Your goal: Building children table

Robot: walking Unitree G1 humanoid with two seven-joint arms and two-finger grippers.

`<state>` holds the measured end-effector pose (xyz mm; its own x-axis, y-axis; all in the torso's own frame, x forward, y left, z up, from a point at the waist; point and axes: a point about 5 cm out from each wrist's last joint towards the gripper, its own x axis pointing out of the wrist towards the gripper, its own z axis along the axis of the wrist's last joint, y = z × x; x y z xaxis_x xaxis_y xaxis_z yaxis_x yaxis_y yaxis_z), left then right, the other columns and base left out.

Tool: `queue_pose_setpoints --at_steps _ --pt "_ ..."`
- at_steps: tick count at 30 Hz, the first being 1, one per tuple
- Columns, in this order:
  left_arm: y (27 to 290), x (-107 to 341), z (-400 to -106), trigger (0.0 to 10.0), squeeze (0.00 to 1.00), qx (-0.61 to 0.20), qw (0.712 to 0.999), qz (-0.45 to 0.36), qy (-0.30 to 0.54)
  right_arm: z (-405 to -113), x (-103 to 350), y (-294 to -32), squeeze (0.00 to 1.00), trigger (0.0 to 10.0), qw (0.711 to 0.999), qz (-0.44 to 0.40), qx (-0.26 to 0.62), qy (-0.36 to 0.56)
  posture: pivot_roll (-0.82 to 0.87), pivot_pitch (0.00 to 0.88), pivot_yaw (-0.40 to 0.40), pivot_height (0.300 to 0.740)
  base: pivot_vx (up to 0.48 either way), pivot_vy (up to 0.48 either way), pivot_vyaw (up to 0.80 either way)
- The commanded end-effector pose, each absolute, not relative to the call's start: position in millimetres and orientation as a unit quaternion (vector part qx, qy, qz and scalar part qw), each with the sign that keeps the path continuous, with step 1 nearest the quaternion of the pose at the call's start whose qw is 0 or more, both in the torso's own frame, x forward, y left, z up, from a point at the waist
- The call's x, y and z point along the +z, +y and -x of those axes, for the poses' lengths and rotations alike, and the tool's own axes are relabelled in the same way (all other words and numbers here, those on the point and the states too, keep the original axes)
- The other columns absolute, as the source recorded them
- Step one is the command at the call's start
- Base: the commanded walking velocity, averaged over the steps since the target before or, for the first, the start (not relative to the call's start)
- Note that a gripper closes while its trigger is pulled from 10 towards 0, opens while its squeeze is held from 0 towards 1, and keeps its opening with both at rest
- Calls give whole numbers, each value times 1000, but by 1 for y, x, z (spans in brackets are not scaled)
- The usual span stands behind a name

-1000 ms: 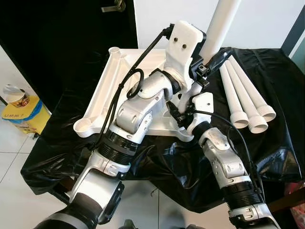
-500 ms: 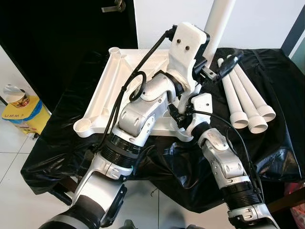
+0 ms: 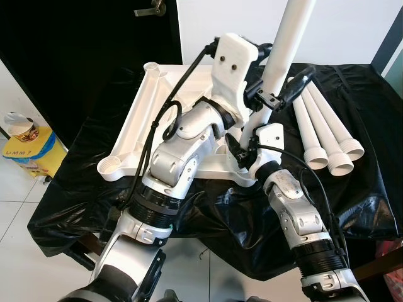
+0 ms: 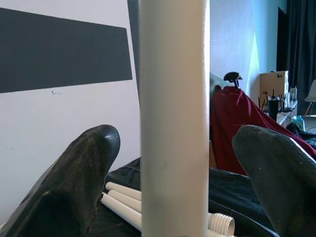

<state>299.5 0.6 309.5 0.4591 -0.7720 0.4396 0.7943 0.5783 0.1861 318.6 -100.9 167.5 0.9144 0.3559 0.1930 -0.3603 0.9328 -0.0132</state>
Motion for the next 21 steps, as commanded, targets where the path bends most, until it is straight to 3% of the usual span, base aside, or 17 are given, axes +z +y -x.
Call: queue_pose_setpoints --at_steps 1,16,21 --pt "4 310 -300 10000 0 -440 862 30 -249 -320 167 -102 0 10000 979 -17 177 -97 -4 0 8 740 0 0 0" --pt "41 269 -299 10000 0 -380 898 8 -220 -323 164 -113 0 10000 985 -15 137 -99 12 0 4 740 0 0 0" --pt "49 234 -300 10000 0 -369 910 -48 -183 -324 158 -113 0 10000 986 -10 133 -97 21 0 2 740 0 0 0"
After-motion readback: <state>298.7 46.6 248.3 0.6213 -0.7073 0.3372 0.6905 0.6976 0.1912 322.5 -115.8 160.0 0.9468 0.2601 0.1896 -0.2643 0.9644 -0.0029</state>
